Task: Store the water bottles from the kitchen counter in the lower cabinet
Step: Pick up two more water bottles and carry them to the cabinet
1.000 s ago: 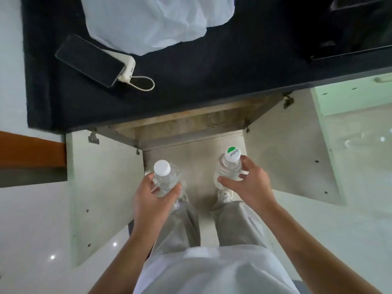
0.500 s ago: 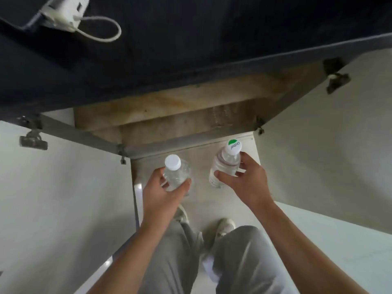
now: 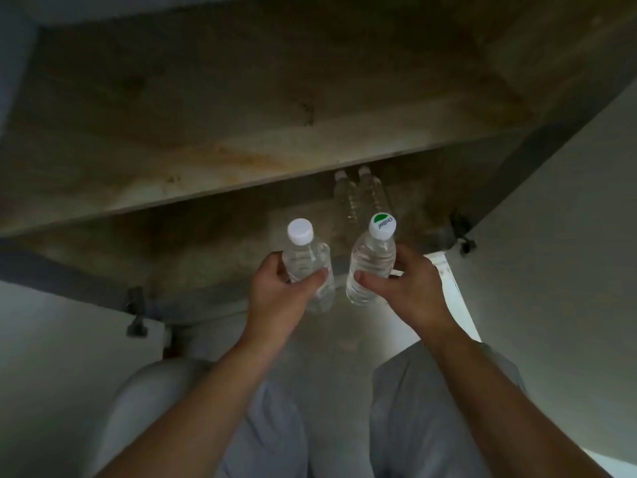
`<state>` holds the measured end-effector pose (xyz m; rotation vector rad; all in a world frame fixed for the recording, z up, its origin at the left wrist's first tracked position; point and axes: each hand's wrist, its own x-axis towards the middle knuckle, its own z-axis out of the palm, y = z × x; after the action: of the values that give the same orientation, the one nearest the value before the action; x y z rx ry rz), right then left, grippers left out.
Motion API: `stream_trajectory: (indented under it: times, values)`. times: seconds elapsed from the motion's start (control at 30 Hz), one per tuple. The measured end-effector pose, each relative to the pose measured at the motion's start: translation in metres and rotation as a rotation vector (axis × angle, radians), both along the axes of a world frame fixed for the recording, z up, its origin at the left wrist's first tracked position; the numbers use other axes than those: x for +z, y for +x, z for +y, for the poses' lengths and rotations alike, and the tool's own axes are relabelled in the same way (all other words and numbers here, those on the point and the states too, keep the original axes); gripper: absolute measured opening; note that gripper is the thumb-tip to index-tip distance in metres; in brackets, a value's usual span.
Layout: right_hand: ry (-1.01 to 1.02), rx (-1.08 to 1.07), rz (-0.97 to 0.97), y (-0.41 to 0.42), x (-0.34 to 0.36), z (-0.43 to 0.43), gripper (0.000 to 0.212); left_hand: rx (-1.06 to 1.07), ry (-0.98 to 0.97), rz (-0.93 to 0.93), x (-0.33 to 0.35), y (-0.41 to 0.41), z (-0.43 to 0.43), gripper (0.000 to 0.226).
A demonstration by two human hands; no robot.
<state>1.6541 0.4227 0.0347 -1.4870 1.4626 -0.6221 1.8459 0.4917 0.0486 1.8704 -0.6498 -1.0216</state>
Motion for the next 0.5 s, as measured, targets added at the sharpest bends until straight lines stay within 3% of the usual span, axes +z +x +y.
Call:
stream_trajectory:
  times: [0.2, 0.5]
  values:
    - [-0.075, 0.038, 0.035, 0.005, -0.032, -0.033, 0.051, -0.031, -0.035, 0.015, -0.019, 0.019, -0.030, 0.034]
    - [0.008, 0.122, 0.171, 0.037, -0.060, -0.068, 0.026, -0.027, 0.134, 0.073, -0.050, 0.065, -0.050, 0.034]
